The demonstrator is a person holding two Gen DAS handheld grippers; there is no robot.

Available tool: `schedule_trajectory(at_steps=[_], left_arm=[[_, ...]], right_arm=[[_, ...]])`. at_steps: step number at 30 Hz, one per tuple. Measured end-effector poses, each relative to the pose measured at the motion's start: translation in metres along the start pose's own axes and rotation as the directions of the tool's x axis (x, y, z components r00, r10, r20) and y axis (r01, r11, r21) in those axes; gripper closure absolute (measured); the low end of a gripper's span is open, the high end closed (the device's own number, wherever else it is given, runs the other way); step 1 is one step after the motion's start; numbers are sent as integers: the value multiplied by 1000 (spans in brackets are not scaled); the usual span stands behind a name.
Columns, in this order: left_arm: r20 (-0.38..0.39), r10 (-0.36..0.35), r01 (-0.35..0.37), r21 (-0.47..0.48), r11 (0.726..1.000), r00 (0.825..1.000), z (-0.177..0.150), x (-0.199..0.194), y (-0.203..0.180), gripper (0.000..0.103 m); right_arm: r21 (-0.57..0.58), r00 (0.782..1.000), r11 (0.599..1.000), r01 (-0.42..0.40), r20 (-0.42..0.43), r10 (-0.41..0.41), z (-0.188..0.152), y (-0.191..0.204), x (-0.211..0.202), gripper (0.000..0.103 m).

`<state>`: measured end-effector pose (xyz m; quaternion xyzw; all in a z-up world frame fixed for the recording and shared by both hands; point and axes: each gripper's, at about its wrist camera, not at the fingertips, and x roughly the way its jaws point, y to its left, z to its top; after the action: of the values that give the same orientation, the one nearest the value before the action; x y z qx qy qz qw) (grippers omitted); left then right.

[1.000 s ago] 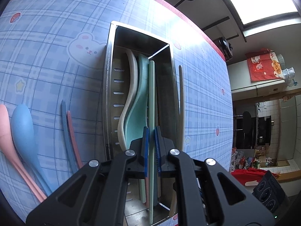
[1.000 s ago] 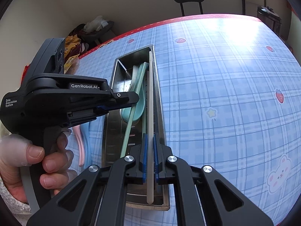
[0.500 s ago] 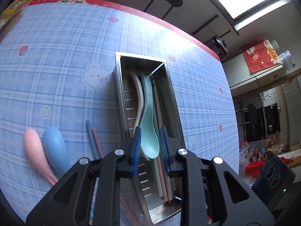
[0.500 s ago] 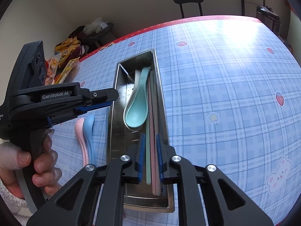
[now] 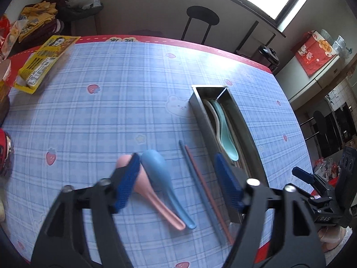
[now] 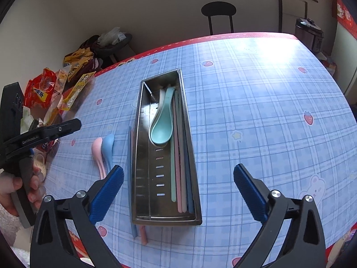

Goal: Organize utensils
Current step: 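Move both open tools back toward the pink and blue spoons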

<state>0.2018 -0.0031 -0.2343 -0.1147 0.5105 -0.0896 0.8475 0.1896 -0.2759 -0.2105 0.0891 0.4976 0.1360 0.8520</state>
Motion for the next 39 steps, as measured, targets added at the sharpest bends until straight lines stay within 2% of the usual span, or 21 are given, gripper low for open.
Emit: schedule_trajectory(at_steps=[2, 4, 9, 16, 28, 32, 33, 35, 38, 39], left_arm=[[27, -13, 14, -32, 999, 1000, -7, -13, 13, 9], [20, -13, 13, -41, 999, 1000, -11, -20, 22, 8], [48, 48, -46, -47, 998, 998, -27, -35, 36, 6], [50, 95, -94, -19, 995, 994, -56, -47, 47, 6], [82, 106, -105, -21, 994, 991, -92, -59, 64, 6], [72, 94, -91, -43, 995, 993, -98, -53, 74, 6], [68, 89, -86, -46, 995, 994, -98, -51, 76, 6], [66, 77, -74, -50, 996, 995, -98, -48, 78, 6], [70, 57, -54, -45, 998, 996, -97, -45, 78, 7], [72, 54, -51, -43, 998, 996, -96, -44, 78, 7]], right_arm=[[-11, 1000, 1000, 19, 9, -19, -5, 1, -7, 6], [-17, 999, 999, 39, 18, -38, -10, 3, -13, 6], [-28, 998, 998, 62, 12, -62, -25, 11, -18, 6], [-99, 997, 992, 72, -23, -75, -47, 35, -13, 6], [-255, 986, 962, 102, -104, -132, -64, 78, 2, 6], [-289, 985, 954, 83, -124, -123, -62, 95, 14, 6], [-301, 984, 951, 77, -132, -121, -61, 99, 17, 7], [-331, 982, 942, 61, -147, -116, -60, 109, 24, 15], [-384, 978, 922, 51, -169, -124, -58, 123, 35, 32], [-393, 976, 919, 41, -179, -120, -56, 126, 39, 42]])
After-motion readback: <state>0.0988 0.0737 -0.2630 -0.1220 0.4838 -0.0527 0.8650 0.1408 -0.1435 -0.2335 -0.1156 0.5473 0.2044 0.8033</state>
